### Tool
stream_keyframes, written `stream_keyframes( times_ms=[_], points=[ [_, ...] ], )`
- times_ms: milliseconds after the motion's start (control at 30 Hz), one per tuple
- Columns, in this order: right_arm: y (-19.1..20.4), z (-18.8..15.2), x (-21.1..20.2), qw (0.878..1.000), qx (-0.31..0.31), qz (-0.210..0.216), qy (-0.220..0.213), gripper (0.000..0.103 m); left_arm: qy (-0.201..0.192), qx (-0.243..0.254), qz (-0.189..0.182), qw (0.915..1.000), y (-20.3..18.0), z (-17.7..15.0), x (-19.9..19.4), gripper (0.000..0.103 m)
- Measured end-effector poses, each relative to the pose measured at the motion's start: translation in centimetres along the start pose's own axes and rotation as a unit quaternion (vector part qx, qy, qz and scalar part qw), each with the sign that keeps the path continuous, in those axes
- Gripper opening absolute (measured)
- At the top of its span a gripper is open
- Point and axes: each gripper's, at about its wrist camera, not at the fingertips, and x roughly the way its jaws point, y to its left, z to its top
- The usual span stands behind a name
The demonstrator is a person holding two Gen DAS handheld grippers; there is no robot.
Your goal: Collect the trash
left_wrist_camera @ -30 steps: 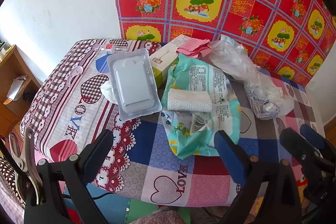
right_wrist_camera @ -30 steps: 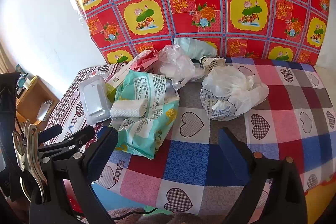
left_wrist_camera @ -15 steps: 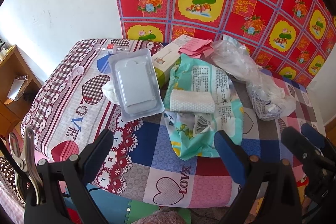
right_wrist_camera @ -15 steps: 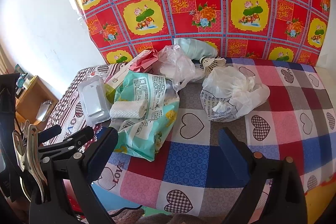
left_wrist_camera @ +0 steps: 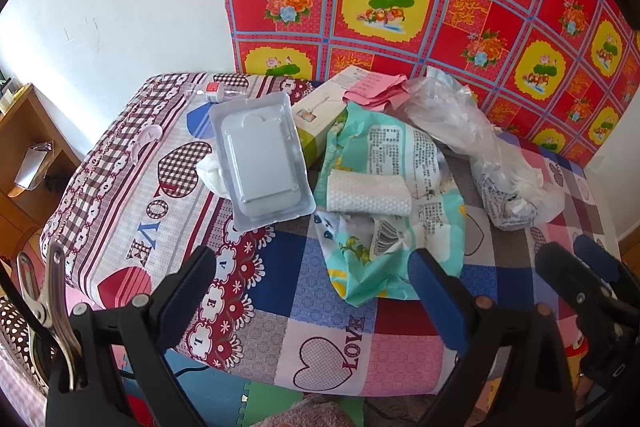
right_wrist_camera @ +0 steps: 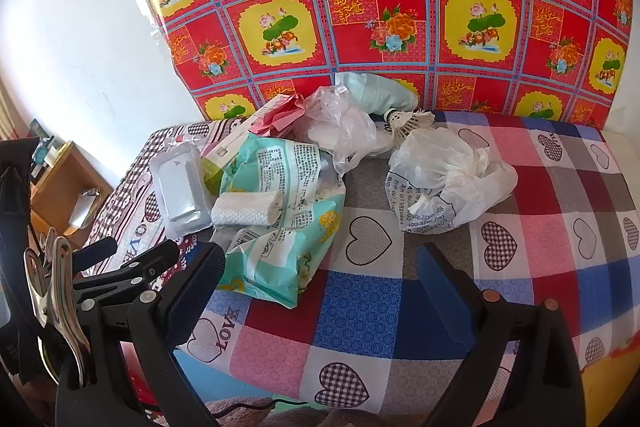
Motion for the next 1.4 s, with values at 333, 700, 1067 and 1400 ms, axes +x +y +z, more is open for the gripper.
stream_keyframes(
  times_ms=[333,700,1067,1400],
  points=[
    [0.0,0.0,0.0,1.0,0.0,0.0,0.0,0.098,0.0,0.0,0.0,1.0,-0.1,0.1,0.0,0.099],
    [0.0,-0.1,0.0,1.0,0.0,0.0,0.0,0.098,0.001,-0.001,0.001,1.0,0.2,-0.1,0.0,0.099],
    [0.3,-0.2,0.2,1.0,-0.002,0.001,0.001,0.098,0.007,-0.008,0.002,0.9999,0.9,0.1,0.5,0.099],
    [1.0,0.2,0.9,1.0,-0.018,0.007,0.002,0.098,0.008,-0.022,0.007,0.9997,2.4,1.8,1.2,0.099]
  ],
)
